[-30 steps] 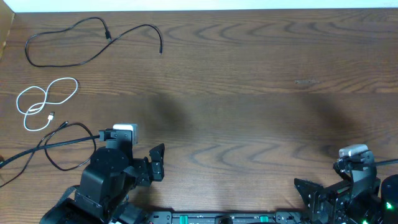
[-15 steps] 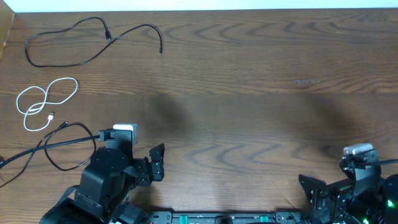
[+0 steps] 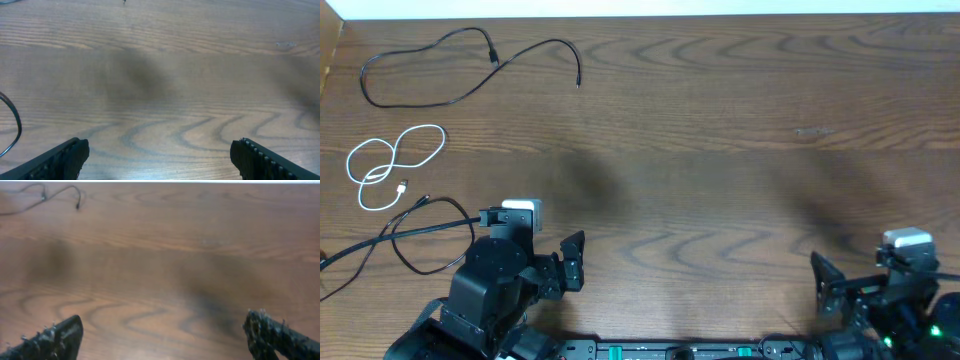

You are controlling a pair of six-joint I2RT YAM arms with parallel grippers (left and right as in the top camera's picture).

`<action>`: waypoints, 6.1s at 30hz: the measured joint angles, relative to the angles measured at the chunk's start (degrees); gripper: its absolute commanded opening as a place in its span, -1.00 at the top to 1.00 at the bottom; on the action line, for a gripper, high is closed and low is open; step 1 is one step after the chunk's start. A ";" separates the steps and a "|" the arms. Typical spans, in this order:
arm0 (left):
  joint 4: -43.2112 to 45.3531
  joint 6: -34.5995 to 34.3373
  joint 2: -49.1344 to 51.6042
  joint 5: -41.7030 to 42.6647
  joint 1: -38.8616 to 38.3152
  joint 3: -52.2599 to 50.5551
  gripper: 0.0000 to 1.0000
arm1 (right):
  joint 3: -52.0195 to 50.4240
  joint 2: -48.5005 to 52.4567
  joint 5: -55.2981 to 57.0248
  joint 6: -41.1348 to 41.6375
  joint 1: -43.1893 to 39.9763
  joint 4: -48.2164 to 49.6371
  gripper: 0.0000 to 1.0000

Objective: Untangle cables

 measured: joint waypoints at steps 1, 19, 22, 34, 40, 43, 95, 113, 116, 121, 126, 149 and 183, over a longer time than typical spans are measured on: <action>0.02 0.00 0.00 -0.02 0.00 0.00 -0.93 | -2.10 -1.14 0.11 -0.20 -0.13 2.01 -0.98; -0.04 0.00 0.00 -0.02 0.00 0.00 -0.93 | -35.89 -18.93 0.17 -3.26 -0.87 37.29 -0.98; -0.04 0.02 0.00 -0.02 0.00 0.00 -0.93 | -40.11 -20.50 -0.07 -3.28 -1.44 42.45 -0.98; -0.04 0.00 0.00 -0.02 0.00 0.00 -0.93 | -53.42 -21.35 -1.29 -3.15 -3.91 61.22 -0.98; -0.04 0.00 0.00 -0.02 0.00 0.00 -0.93 | -57.02 -21.35 -1.33 -2.56 -4.98 64.00 -0.98; -0.02 0.00 0.00 -0.02 0.00 0.00 -0.93 | -57.83 -21.35 -1.38 -2.14 -5.60 63.84 -0.99; -0.04 0.02 0.00 -0.02 0.00 0.00 -0.93 | -57.94 -21.35 -1.31 -1.97 -8.15 63.65 -0.99; -0.02 0.00 0.00 -0.02 0.00 0.00 -0.93 | -57.94 -21.35 -1.31 -1.97 -8.15 63.65 -0.99; -0.15 0.00 0.00 -0.02 0.00 0.00 -0.93 | -57.94 -21.35 -1.31 -1.97 -8.15 63.65 -0.99; -3.34 0.02 0.00 0.00 0.00 0.00 -0.96 | -57.94 -21.35 -1.31 -1.97 -8.15 63.65 -0.98; -5.09 0.00 -0.04 -0.02 0.83 0.00 -0.96 | -57.94 -21.35 -1.31 -1.97 -8.15 63.65 -0.99; 19.41 23.39 -19.45 14.53 22.25 -22.91 -0.96 | -57.94 -21.33 -1.31 -1.97 -8.15 63.63 -0.99; 58.40 16.83 -33.44 15.89 30.80 -55.76 -0.96 | -57.94 -21.33 -1.31 -1.97 -8.15 63.63 -0.99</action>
